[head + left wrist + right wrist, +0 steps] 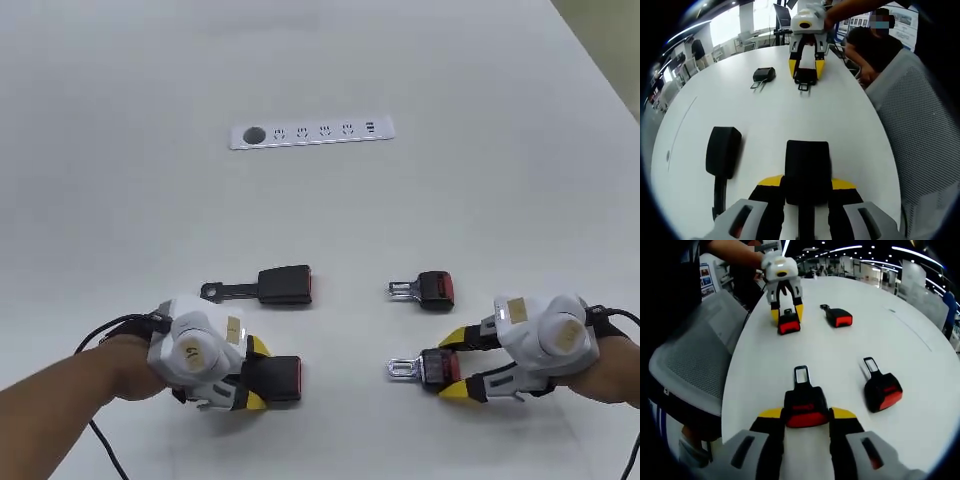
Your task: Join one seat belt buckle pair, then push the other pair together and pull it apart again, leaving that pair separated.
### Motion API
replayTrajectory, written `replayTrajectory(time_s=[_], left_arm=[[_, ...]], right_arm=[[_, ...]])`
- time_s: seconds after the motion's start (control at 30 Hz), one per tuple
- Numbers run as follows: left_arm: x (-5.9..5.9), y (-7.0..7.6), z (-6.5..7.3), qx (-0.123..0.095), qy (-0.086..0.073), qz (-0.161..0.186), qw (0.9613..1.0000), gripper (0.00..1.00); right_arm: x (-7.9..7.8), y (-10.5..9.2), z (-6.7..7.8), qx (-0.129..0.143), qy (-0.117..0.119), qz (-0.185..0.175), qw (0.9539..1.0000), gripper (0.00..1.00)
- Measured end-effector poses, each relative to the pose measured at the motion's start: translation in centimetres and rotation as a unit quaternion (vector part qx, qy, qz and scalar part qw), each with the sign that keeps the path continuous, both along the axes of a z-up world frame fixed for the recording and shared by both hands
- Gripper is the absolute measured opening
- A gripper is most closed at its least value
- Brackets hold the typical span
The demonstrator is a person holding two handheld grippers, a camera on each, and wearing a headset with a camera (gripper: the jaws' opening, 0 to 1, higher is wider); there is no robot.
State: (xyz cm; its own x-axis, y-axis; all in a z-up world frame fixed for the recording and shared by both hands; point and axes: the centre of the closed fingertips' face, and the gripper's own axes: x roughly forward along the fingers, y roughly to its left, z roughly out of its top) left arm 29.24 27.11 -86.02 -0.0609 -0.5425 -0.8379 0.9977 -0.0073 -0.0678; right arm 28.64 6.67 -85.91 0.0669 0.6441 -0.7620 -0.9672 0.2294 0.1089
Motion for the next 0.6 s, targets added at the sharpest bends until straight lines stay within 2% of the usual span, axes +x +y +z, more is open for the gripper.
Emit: replayTrajectory(time_s=[0.6], left_arm=[[0.03, -0.06, -0.08, 0.001, 0.002, 0.017, 0.9999, 0.34]], right_arm=[[-0.03, 0.03, 0.14, 0.012, -0.003, -0.004, 0.9999, 0.35]])
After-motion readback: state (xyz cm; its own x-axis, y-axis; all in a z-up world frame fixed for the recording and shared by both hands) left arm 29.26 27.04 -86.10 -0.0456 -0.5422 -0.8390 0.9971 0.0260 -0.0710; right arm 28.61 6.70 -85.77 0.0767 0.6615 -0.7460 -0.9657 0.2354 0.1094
